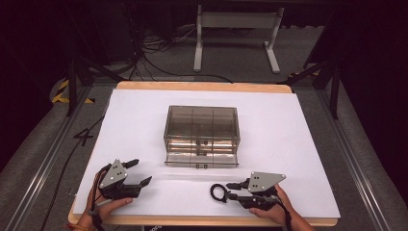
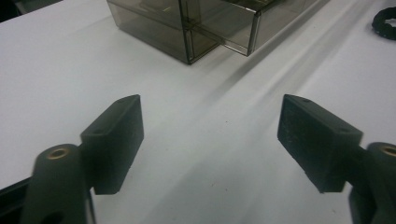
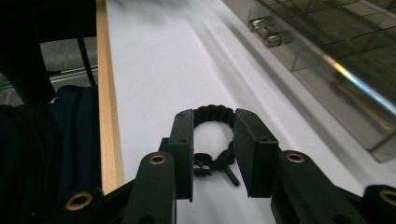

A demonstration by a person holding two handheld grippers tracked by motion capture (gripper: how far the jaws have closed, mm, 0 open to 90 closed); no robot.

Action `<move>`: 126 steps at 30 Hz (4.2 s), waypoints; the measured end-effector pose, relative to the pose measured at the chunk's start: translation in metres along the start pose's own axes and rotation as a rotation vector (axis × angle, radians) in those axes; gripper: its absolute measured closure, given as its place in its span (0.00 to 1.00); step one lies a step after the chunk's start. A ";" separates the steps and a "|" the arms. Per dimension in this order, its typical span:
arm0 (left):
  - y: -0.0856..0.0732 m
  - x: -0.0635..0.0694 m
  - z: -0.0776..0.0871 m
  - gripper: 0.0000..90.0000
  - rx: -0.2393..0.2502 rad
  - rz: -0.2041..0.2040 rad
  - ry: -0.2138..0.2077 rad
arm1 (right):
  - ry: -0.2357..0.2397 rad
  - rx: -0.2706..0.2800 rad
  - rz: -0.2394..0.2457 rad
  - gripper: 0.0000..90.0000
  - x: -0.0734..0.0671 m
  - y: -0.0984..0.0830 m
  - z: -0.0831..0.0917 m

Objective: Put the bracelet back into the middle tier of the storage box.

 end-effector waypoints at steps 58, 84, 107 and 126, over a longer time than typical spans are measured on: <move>0.001 0.000 -0.004 0.14 -0.041 0.000 0.011 | -0.002 -0.018 0.052 0.96 -0.005 0.010 -0.001; 0.001 0.001 -0.006 0.13 -0.057 -0.002 0.024 | -0.046 0.058 0.092 0.96 0.001 0.035 0.027; 0.001 0.001 -0.007 0.14 -0.064 -0.005 0.020 | -0.036 0.060 0.109 0.96 0.019 0.066 0.024; 0.001 0.002 -0.006 0.15 -0.065 -0.011 0.017 | -0.016 0.026 0.115 0.96 0.030 0.087 0.004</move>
Point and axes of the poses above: each handheld gripper's, and its own axes: z roughly backward along the jaws, y roughly out of its top, x roughly to its right, the point moved 3 cm from there along -z, roughly forward along the jaws, and after that the axes turned 6 degrees about -x, right-handed, at the moved point
